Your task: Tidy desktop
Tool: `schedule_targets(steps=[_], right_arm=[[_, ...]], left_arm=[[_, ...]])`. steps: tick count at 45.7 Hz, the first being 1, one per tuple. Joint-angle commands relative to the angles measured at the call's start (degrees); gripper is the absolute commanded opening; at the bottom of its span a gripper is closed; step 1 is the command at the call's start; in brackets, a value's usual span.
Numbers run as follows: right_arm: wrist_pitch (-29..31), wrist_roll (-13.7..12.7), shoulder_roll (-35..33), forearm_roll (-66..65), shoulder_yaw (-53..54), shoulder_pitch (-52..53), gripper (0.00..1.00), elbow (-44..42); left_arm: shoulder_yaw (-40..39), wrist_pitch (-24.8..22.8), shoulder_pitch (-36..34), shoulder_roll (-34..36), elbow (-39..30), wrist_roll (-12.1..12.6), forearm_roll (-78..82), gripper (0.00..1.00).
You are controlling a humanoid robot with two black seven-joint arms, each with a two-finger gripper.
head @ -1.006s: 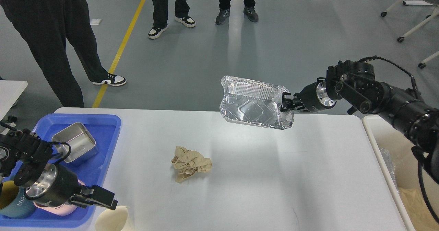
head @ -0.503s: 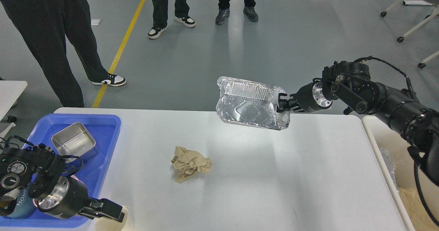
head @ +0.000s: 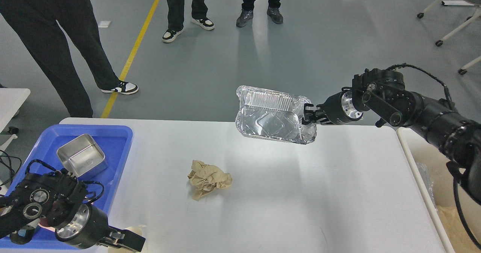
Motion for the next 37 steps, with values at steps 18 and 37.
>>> schedule_targets(steps=[18, 37], right_arm=[[-0.5, 0.0, -0.4, 0.0, 0.0, -0.5, 0.00, 0.1], [-0.7, 0.0, 0.0, 0.1, 0.1, -0.5, 0.00, 0.0]], left_arm=[[-0.1, 0.0, 1.0, -0.9, 0.0, 0.1, 1.8, 0.09], [-3.4, 0.0, 0.8, -0.7, -0.1, 0.8, 1.5, 0.01]])
